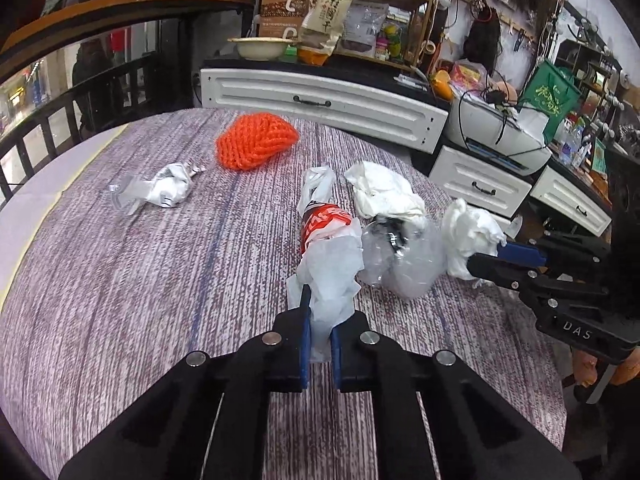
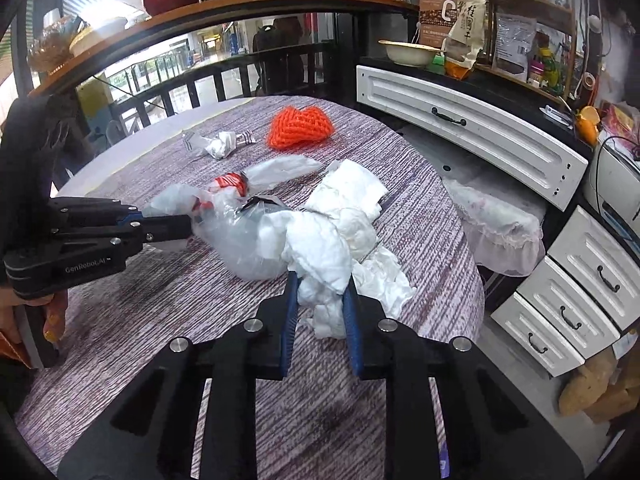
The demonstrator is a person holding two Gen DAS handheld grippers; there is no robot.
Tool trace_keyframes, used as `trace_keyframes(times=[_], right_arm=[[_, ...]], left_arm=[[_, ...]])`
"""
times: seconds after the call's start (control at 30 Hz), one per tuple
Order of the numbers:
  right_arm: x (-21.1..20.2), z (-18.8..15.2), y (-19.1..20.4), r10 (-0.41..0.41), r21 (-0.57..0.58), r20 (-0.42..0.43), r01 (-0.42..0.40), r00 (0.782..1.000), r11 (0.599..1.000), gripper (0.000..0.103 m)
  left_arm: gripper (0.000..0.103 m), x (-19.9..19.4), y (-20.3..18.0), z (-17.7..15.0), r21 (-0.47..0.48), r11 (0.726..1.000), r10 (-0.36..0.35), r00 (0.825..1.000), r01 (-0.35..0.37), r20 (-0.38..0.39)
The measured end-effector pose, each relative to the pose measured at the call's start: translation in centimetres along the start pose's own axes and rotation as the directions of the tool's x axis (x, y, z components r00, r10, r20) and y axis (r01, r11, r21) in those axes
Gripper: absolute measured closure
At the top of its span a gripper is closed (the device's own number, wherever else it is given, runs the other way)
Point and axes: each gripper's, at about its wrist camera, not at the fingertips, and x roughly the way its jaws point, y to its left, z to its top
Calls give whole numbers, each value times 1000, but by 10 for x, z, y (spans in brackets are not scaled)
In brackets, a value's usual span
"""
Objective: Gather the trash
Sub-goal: 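Grasp the white bag with red print with the left gripper while the right grasps white tissues, then carry the white tissues to the bin and open the right gripper while the left carries the bag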
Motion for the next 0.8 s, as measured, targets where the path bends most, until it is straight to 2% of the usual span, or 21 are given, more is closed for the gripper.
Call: trace_keyframes(times=[0.33, 0.47, 0.8], right_arm=[[-59, -29, 14, 48, 19, 95, -50, 994, 999, 81], [-80, -44, 17, 53, 28, 118, -56, 992, 998, 81], [-132, -90, 1, -6, 61, 168, -5, 986, 998, 81]], left_arm=[[95, -66, -1, -26, -68, 997, 31, 992, -23, 120], [95, -88, -15, -37, -59, 998, 8, 988, 1, 155], [95, -114, -73, -60, 13, 995, -95, 977, 94, 193]])
